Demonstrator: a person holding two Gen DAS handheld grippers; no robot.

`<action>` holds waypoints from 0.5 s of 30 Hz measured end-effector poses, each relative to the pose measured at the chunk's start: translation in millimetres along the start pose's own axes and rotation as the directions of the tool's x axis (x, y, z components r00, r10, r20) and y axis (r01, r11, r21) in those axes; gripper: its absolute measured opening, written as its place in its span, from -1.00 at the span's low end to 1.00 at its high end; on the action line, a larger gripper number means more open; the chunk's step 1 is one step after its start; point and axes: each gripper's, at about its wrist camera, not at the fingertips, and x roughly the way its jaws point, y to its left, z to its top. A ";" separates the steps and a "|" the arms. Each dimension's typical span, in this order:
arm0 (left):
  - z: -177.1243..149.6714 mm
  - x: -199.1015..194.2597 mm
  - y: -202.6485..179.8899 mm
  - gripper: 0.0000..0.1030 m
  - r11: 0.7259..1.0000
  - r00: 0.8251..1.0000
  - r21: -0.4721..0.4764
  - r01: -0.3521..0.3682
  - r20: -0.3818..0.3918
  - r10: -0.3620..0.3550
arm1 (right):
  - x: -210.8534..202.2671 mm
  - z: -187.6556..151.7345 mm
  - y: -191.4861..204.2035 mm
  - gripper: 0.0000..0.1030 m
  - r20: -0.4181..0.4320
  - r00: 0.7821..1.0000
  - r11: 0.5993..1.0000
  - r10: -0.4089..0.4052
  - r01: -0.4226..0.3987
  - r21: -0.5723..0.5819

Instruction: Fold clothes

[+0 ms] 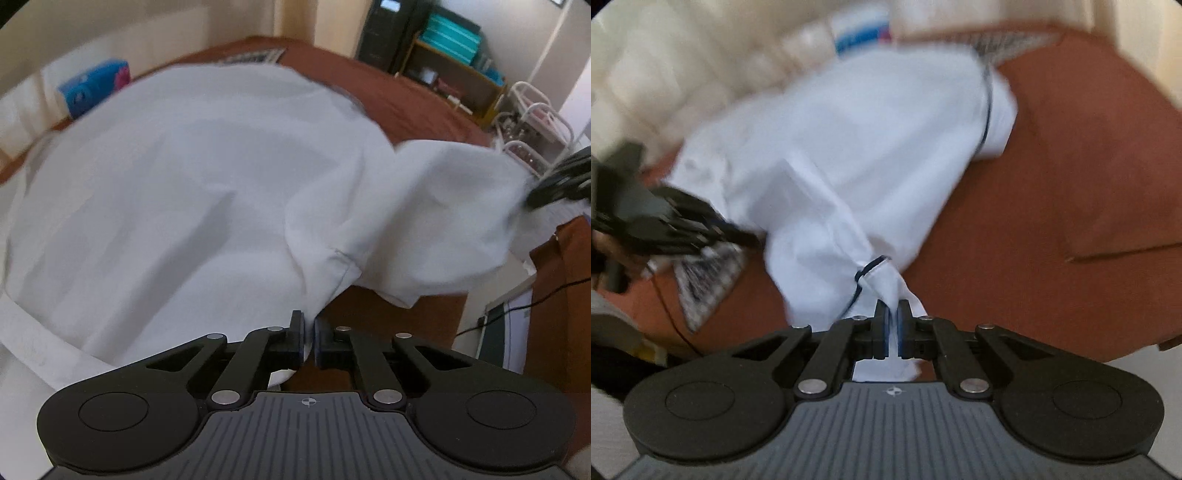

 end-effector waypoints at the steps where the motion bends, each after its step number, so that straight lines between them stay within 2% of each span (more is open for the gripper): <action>1: 0.1 -1.0 -0.1 -0.99 1.000 1.000 0.003 -0.003 0.000 0.003 | -16.7 -3.9 5.4 -0.92 0.024 1.000 1.000 -0.009 0.009 0.000; 4: 0.7 -4.2 -5.1 -0.99 0.999 1.000 0.036 0.012 -0.004 -0.012 | -63.3 -18.3 23.7 -0.92 0.077 0.996 0.999 -0.042 0.043 -0.009; 6: -0.9 -4.0 -8.6 -1.00 0.997 1.000 0.070 0.014 -0.014 -0.013 | -77.1 -29.3 38.9 -0.92 0.062 0.998 0.999 -0.033 0.034 -0.013; 8: -6.5 -1.9 -9.0 -1.00 0.995 0.999 0.097 0.029 -0.040 -0.025 | -75.4 -40.3 48.5 -0.92 0.020 0.999 0.999 -0.035 0.036 -0.032; 12: -20.9 -1.7 -3.2 -1.00 0.989 0.997 0.145 0.027 -0.080 -0.016 | -58.0 -64.2 61.9 -0.93 -0.050 0.999 1.000 0.004 -0.004 0.008; 14: -26.3 -2.9 6.2 -1.00 0.992 0.995 0.118 0.033 -0.093 -0.022 | -53.1 -72.9 74.4 -0.93 -0.054 0.997 0.998 0.047 -0.045 0.040; 15: -28.8 -4.7 10.1 -0.94 0.995 0.994 0.090 0.049 -0.098 -0.040 | -50.6 -77.3 80.7 -0.93 -0.056 0.996 0.996 0.069 -0.066 0.056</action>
